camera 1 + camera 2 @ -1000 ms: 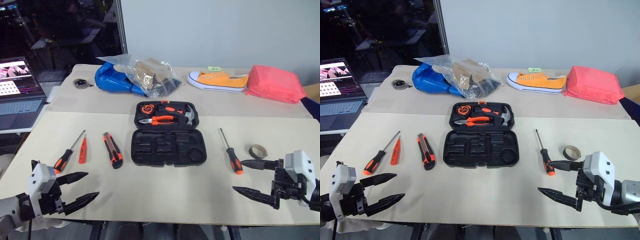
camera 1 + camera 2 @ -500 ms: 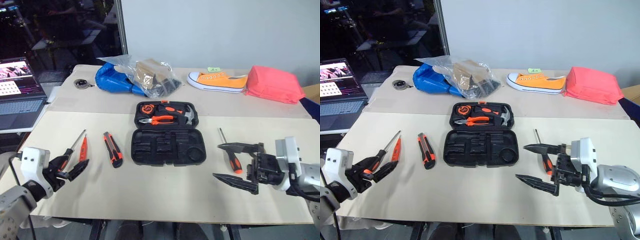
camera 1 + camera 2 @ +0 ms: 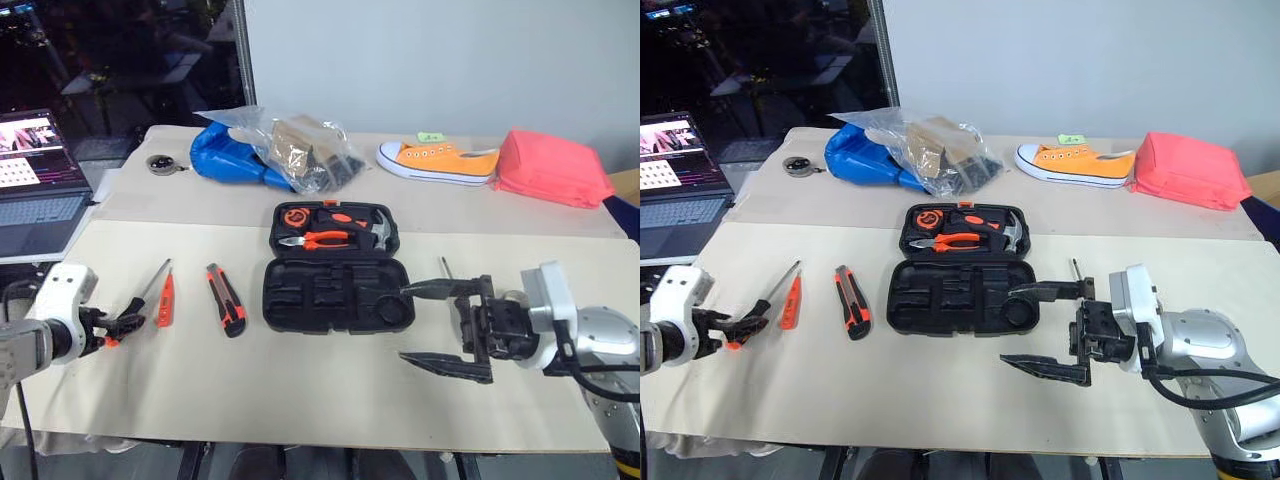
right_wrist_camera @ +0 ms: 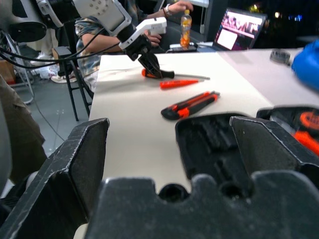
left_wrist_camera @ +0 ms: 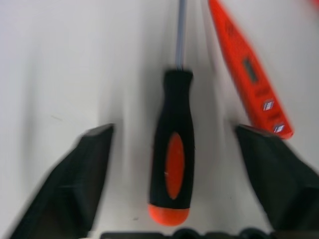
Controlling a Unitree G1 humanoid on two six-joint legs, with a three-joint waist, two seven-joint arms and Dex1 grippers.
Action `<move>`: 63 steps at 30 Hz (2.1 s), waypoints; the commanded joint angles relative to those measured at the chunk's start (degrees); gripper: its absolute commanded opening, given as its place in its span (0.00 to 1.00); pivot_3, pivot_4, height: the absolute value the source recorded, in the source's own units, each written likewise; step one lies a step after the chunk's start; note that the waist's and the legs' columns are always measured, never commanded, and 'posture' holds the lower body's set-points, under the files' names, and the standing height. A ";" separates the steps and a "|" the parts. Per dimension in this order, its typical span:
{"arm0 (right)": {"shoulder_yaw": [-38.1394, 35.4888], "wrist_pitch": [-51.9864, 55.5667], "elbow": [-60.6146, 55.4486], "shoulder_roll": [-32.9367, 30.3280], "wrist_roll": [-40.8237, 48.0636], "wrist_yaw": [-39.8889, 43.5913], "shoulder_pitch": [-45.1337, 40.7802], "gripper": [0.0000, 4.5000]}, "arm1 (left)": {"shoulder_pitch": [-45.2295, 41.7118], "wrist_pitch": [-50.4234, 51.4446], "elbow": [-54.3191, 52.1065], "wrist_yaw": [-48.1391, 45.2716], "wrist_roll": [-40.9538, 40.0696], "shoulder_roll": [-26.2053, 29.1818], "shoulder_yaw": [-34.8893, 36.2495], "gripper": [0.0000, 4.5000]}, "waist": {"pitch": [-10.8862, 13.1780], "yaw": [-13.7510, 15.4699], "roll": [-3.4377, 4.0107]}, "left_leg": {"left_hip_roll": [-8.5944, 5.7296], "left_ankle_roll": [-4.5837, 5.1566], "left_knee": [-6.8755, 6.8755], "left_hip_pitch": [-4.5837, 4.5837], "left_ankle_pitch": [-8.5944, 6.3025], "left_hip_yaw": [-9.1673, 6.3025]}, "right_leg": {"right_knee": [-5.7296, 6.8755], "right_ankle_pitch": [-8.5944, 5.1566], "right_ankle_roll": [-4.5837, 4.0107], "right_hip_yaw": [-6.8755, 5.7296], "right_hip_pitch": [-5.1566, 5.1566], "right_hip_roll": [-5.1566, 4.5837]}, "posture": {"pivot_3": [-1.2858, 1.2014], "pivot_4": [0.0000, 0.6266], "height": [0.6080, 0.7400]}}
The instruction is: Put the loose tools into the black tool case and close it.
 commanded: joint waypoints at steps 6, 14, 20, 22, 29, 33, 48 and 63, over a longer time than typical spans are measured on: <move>-2.68 -2.37 -3.17 0.46 -0.01 -1.95 3.00 1.00 | -0.17 -8.40 -0.28 -5.05 2.40 -1.27 1.83 0.19 | 0.00 0.12 0.01 | 0.00 0.00 0.04 -0.03 0.00 -0.03 | 0.03 0.01 -0.01 -0.03 -0.02 -0.02 | 0.52 0.24 1.00; -8.82 -3.35 -1.01 2.43 0.15 -5.49 7.19 1.00 | -13.45 -12.87 -16.56 -27.64 -7.39 7.84 -6.39 0.19 | -0.06 1.39 0.03 | 0.00 -0.01 0.17 -0.14 0.01 0.01 | -0.05 0.03 -0.04 -0.41 0.10 -0.13 | 0.52 0.24 1.00; -19.98 -2.42 1.07 0.29 0.10 -5.32 14.45 1.00 | -40.59 -18.71 -2.82 -34.04 9.05 -2.29 -35.51 0.19 | -0.26 2.59 0.53 | -0.33 0.05 0.44 -0.14 0.00 0.31 | -0.01 -0.14 0.20 -0.35 0.31 0.04 | 0.52 0.24 1.00; -22.46 -1.54 1.16 -0.39 0.60 -5.74 15.72 1.00 | -46.38 -23.94 5.01 -36.93 15.07 -6.62 -42.04 0.19 | -0.25 2.63 0.52 | -0.27 0.06 0.78 -0.37 0.00 0.17 | -0.01 -0.14 0.23 -0.48 0.27 0.22 | 0.52 0.24 1.00; -27.71 2.01 -1.57 -0.56 2.09 -8.97 20.32 1.00 | -60.21 -41.29 34.06 -42.25 30.59 -21.67 -54.81 0.19 | -0.23 1.53 0.51 | -0.27 0.29 0.97 -0.52 -0.14 0.07 | -0.01 -0.20 0.35 -0.42 0.29 0.26 | 0.52 0.24 1.00; -27.58 2.74 -4.27 -0.14 2.82 -10.89 20.71 1.00 | -63.46 -46.62 42.72 -43.92 34.95 -26.02 -55.99 0.19 | -0.20 0.99 0.48 | -0.29 0.45 0.99 -0.63 -0.23 0.00 | -0.03 -0.19 0.34 -0.32 0.23 0.26 | 0.52 0.24 1.00; -24.13 4.26 -9.25 -0.07 4.41 -16.31 19.26 1.00 | -66.27 -59.20 54.71 -45.05 44.07 -30.63 -52.77 0.70 | -0.24 1.39 0.55 | -0.66 0.46 1.13 -0.64 -0.23 -0.31 | 0.06 -0.30 0.68 -0.21 0.40 0.13 | 0.52 0.24 1.00; -21.12 3.48 -6.70 -0.18 2.94 -16.45 14.90 1.00 | -41.64 -36.26 17.90 -13.79 29.10 -41.69 -25.26 0.10 | -0.36 2.05 0.78 | -0.78 0.59 1.33 -0.79 -0.27 -0.86 | 0.16 -0.30 0.75 -0.03 0.45 -0.03 | 0.52 0.24 1.00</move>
